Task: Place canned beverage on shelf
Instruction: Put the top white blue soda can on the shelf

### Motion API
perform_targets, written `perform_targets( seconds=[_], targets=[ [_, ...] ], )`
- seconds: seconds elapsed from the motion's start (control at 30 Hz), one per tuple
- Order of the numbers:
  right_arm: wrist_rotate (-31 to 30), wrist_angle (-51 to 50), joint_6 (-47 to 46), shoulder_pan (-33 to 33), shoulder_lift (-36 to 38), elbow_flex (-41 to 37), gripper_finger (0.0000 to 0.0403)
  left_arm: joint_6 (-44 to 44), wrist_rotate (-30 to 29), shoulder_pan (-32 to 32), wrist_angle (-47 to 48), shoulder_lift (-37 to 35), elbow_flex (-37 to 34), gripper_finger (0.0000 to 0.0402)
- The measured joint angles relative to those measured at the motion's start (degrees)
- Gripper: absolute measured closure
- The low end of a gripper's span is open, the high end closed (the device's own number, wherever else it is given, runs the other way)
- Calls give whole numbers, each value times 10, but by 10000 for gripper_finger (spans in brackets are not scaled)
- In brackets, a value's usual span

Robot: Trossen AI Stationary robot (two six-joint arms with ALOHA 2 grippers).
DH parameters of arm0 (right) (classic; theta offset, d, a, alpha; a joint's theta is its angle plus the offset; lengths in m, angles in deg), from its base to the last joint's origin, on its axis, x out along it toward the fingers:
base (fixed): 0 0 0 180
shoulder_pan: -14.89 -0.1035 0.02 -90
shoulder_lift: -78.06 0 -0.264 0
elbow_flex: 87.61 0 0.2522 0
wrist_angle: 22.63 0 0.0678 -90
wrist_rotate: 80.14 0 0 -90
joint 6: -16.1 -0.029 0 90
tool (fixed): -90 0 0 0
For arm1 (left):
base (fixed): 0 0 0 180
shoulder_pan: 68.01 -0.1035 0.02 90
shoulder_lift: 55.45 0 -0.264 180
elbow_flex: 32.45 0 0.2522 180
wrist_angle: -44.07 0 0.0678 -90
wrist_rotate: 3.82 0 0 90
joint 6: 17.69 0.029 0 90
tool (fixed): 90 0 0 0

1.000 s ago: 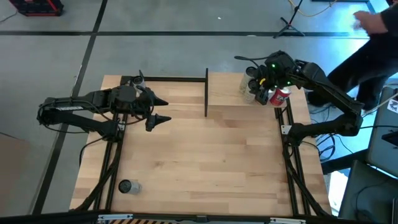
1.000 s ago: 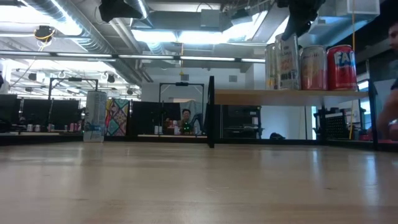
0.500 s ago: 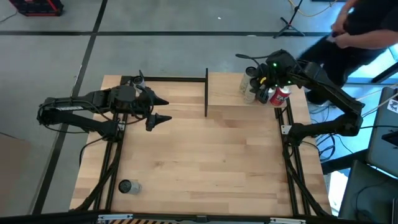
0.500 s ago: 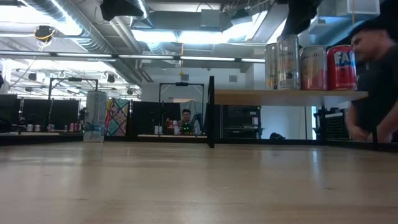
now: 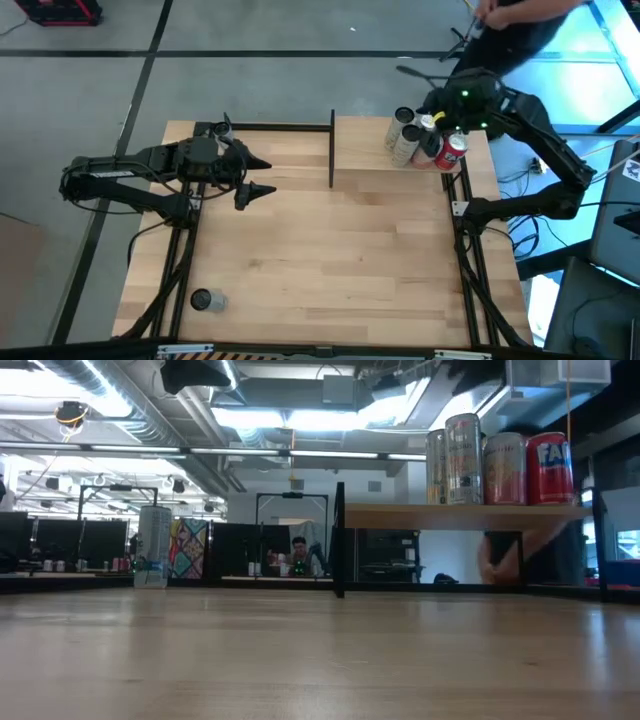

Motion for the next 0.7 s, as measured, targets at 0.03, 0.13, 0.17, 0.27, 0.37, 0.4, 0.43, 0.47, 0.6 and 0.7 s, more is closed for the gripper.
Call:
perform_targets(
  seconds=[0.03,0.13,0.17,0.27,0.37,0.4,0.43,0.47,0.6,0.7],
  targets=[
    [16,9,-19,0,1,4,77,0,-1,0,0,0,0,29],
    [91,49,-79,0,0,5,77,0,-21,0,-1,0,0,29],
    [113,62,-93,0,-1,2,77,-1,-28,-2,0,0,1,29],
    [160,116,-113,-9,0,-10,77,-11,-32,-18,39,0,33,29],
    [172,163,-117,-42,-4,-22,77,-13,-61,-32,95,4,79,29],
    [171,177,-116,-54,-6,-24,77,-18,-74,-37,119,6,93,29],
    [167,191,-116,-64,-9,-26,77,-26,-92,-43,146,8,108,29],
    [167,208,-114,-76,-11,-26,77,-30,-112,-53,173,9,120,29],
    [142,251,-97,-107,-19,-26,77,-46,-195,-102,238,6,151,29],
    [133,263,-92,-123,-31,-26,77,-46,-215,-151,269,8,152,29]
  ],
)
